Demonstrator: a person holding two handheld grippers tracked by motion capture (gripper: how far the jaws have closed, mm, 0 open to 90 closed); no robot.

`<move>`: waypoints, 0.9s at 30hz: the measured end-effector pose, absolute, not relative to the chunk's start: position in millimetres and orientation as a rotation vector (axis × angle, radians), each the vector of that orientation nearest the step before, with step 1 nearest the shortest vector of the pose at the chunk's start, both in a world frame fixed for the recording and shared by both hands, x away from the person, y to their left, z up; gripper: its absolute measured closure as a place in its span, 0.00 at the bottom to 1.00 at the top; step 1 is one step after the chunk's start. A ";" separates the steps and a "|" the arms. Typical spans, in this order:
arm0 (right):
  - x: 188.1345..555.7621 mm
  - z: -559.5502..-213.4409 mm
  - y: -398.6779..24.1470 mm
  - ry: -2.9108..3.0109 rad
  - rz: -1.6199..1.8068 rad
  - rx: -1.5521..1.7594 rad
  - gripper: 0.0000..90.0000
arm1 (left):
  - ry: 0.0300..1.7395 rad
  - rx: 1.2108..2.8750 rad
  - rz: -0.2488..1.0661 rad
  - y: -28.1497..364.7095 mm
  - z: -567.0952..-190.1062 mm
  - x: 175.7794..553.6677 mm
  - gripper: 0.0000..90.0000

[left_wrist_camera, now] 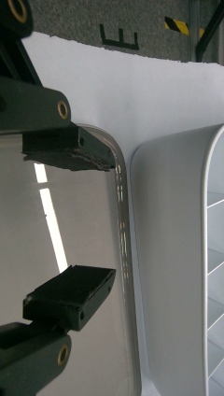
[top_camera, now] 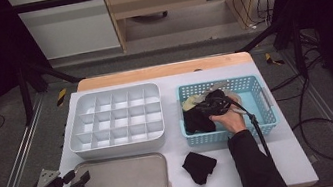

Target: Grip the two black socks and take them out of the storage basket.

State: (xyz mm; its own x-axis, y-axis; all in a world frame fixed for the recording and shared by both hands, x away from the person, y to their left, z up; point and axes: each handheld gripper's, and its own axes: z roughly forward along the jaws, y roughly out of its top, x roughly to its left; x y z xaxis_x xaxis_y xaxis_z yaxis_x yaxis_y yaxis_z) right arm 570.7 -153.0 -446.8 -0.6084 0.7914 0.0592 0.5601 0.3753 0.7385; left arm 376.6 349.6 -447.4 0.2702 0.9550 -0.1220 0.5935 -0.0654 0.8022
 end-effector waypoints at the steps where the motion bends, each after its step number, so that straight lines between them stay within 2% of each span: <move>1: 570.3 -445.7 -153.5 2.325 1.091 1.189 0.80 | 1.418 1.757 0.583 349.7 -447.4 376.5 0.44; 3: 568.5 -442.2 -154.0 2.300 1.128 1.182 0.72 | 1.418 1.755 0.583 349.7 -447.4 376.6 0.44; 8: 565.4 -436.2 -147.3 2.239 1.196 1.101 0.40 | 1.416 1.763 0.581 347.8 -447.8 377.0 0.44; 12: 568.6 -442.4 -140.1 2.251 1.161 1.075 0.30 | 1.418 1.760 0.582 349.1 -447.6 376.8 0.44; 15: 572.2 -448.9 -138.1 2.277 1.100 1.073 0.27 | 1.417 1.761 0.582 349.2 -447.9 377.0 0.44; 22: 576.4 -449.7 -136.4 2.302 1.083 1.077 0.29 | 1.419 1.765 0.581 348.6 -448.7 377.5 0.44; 27: 576.9 -455.5 -133.3 2.358 1.016 1.092 0.40 | 1.417 1.769 0.581 348.4 -448.9 377.6 0.44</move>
